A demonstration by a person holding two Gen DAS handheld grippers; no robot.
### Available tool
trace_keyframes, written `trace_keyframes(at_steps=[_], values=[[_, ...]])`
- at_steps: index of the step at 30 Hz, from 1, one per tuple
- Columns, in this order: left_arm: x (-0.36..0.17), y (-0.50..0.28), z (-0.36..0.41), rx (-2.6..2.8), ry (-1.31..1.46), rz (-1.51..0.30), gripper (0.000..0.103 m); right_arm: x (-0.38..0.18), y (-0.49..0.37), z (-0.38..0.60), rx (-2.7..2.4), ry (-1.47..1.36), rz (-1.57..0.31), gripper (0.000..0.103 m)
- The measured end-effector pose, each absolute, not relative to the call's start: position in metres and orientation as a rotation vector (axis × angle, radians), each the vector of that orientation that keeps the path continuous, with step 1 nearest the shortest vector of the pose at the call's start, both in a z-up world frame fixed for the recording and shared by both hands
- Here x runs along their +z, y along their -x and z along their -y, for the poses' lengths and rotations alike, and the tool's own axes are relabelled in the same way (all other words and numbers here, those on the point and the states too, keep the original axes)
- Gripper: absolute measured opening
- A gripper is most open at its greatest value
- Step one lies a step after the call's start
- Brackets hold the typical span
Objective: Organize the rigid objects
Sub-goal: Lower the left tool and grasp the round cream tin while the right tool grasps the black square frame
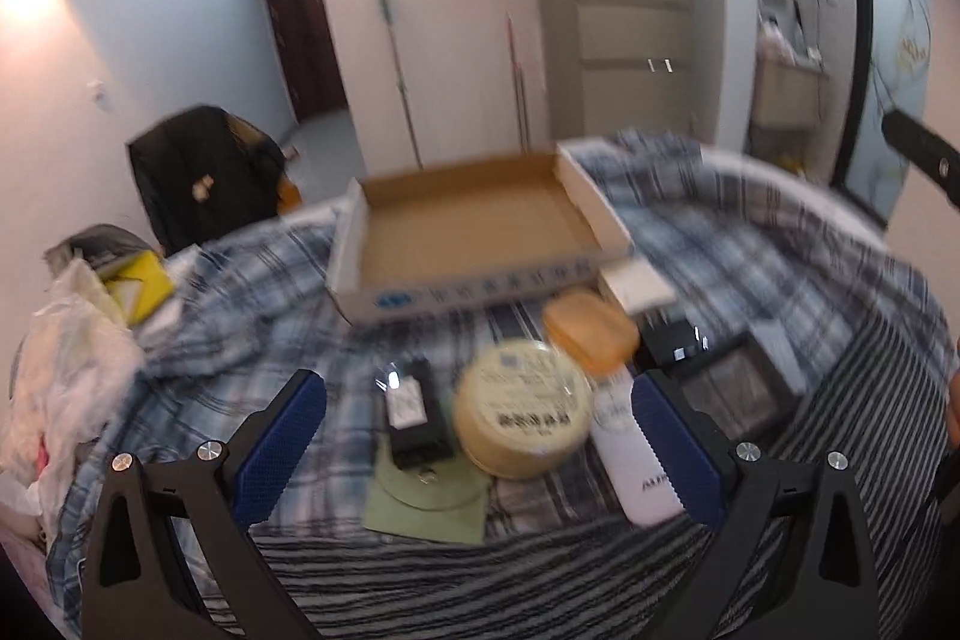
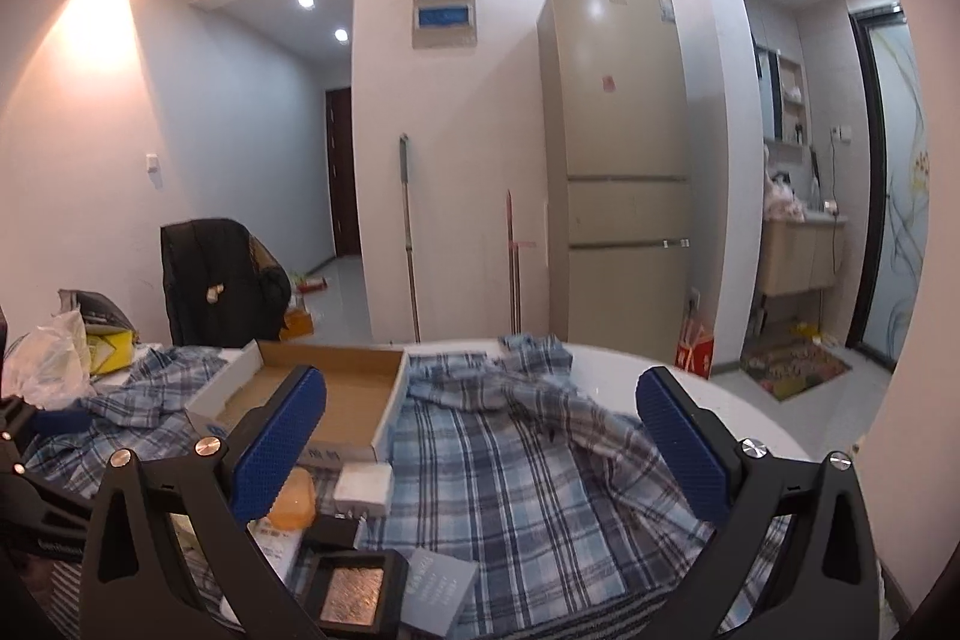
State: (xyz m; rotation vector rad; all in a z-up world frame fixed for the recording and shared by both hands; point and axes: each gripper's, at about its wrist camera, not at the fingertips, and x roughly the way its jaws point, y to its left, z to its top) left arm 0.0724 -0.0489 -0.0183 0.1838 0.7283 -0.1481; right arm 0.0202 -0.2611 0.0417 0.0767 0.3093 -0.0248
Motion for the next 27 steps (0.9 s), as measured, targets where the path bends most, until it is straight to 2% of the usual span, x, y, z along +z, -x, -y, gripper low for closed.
trace_keyframes(at_steps=[6,9,11,17,19,22,24,27], values=[[-0.055,-0.106,0.058,-0.168,-0.15,-0.919,0.103,0.028,-0.032,0.274,-0.038,-0.117,-0.371,0.103],[-0.064,-0.117,0.059,-0.127,-0.155,-0.936,0.103,0.025,-0.033,0.276,-0.047,-0.116,-0.374,0.103],[-0.067,-0.12,0.061,-0.12,-0.173,-0.934,0.095,0.024,-0.034,0.276,-0.05,-0.112,-0.381,0.103],[-0.073,-0.119,0.071,-0.166,-0.231,-0.942,0.092,0.02,-0.037,0.271,-0.015,-0.099,-0.41,0.103],[-0.074,-0.121,0.076,-0.174,-0.258,-0.94,0.085,0.019,-0.037,0.27,-0.012,-0.097,-0.408,0.103],[-0.079,-0.126,0.078,-0.186,-0.278,-0.952,0.084,0.018,-0.037,0.272,0.0,-0.108,-0.415,0.103],[-0.079,-0.129,0.073,-0.185,-0.24,-0.962,0.077,0.018,-0.037,0.272,-0.008,-0.104,-0.41,0.103],[-0.077,-0.131,0.065,-0.188,-0.203,-0.957,0.077,0.017,-0.039,0.27,-0.039,-0.08,-0.408,0.103]])
